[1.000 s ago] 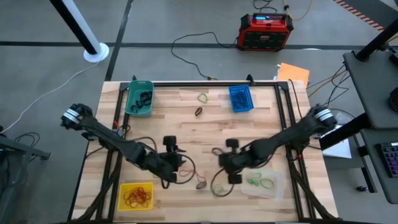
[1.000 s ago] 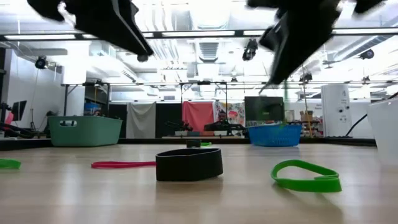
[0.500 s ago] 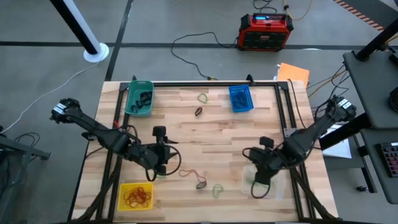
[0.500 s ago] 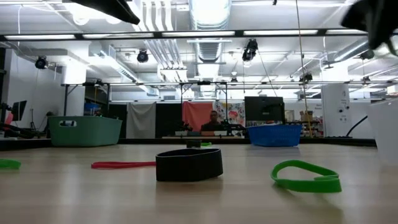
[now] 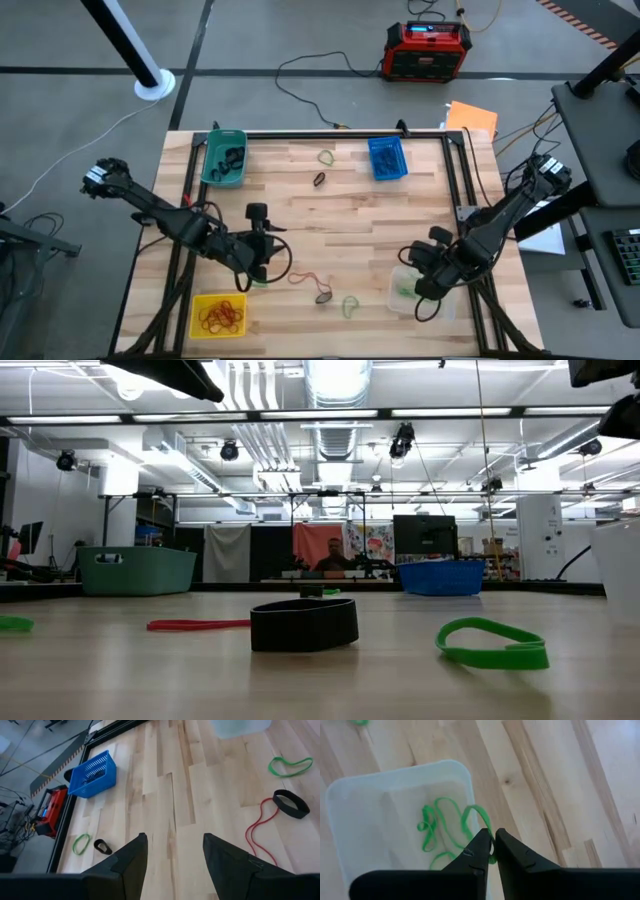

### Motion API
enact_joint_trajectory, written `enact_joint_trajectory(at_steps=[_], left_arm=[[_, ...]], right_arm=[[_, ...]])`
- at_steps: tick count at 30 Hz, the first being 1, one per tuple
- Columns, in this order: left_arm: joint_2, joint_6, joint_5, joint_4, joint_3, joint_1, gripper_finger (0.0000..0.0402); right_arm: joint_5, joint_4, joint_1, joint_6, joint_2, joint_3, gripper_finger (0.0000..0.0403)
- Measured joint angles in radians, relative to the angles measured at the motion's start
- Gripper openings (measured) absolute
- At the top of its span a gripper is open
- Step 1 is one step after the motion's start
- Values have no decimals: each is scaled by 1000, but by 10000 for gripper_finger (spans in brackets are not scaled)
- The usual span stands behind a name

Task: Sort rubber bands into baskets
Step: Put the green rubber band into the transparent bin

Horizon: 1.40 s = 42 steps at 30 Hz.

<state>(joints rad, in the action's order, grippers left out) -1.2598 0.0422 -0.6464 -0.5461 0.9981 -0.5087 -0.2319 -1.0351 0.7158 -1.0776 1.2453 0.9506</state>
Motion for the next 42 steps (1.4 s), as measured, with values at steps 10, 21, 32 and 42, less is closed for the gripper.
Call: enact_joint_trajectory(at_steps=[10,21,32,42], left_arm=[[0,20,1,-2,0,0,175],[-1,37,4,-2,-6,0,175],[-14,317,317,-75,-6,-1,175],[-219,413,545,-110,2,-2,175]], right_arm=[[3,7,0,-25,0,-13,100],[-8,28,0,-21,0,-7,152],[-269,91,-12,137,0,-6,155],[-352,211,-98,321,0,-6,160]])
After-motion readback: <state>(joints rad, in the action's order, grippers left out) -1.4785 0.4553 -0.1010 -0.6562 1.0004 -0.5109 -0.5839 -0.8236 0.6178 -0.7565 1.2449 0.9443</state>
